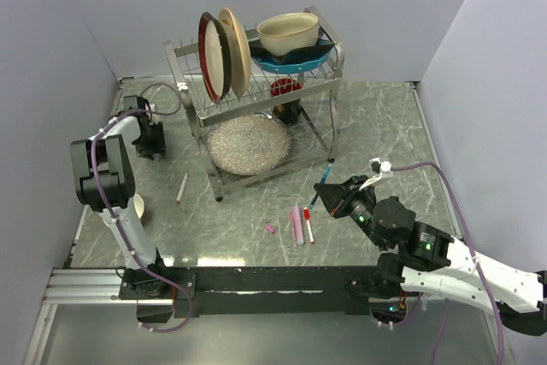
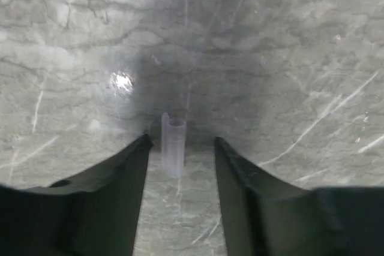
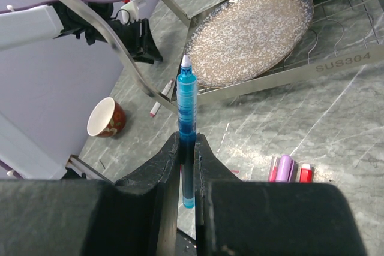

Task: Insert the pens into the pen caps

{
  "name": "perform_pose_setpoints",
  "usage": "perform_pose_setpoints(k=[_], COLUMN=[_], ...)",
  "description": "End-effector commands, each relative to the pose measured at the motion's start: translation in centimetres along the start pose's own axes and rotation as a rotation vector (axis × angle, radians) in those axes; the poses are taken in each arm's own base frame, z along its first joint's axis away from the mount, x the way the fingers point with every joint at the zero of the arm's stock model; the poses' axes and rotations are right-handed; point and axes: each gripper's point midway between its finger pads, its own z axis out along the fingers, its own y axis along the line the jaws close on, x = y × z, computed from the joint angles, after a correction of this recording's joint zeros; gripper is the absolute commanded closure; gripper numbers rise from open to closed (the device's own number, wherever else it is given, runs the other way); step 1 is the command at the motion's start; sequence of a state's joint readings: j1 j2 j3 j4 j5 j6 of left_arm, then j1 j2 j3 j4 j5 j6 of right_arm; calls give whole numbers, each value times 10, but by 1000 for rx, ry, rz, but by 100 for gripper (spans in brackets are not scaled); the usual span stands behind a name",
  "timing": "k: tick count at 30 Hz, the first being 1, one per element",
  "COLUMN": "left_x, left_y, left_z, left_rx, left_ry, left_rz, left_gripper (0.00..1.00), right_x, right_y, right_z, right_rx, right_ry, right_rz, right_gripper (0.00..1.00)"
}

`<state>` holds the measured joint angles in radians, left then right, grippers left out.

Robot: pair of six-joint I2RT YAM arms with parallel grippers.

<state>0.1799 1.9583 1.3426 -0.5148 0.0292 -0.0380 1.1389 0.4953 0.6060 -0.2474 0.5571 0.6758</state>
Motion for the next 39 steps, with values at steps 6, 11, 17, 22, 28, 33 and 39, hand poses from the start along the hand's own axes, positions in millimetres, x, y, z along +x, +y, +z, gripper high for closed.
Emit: perform_pose_setpoints(k=[6, 11, 17, 22, 28, 33, 39], left_x=[-20, -20, -26, -11, 4, 11, 13], left_y=[5, -12, -23, -20, 1, 19, 41], left_z=[-33, -40, -45, -25, -13, -11, -10], left_rx=[-95, 12, 77, 42, -93, -193, -300], left_ry=[-103, -141, -185, -124, -97, -97, -105], left_rz=[-193, -395, -560, -613, -616, -591, -594], left_gripper=[54, 61, 99, 99, 99, 99, 99], right_x=[-28, -27, -22, -26, -27, -29, -29], right_y=[22, 23, 24, 24, 24, 25, 25], right_z=[-2, -2, -2, -3, -4, -5, -5], right_rx=[-33, -47, -51, -49, -52, -57, -53], right_ry=[-39, -43, -28, -36, -37, -41, -39], right_rz=[16, 43, 59, 59, 64, 68, 67], right_gripper=[100, 100, 100, 100, 100, 100, 100])
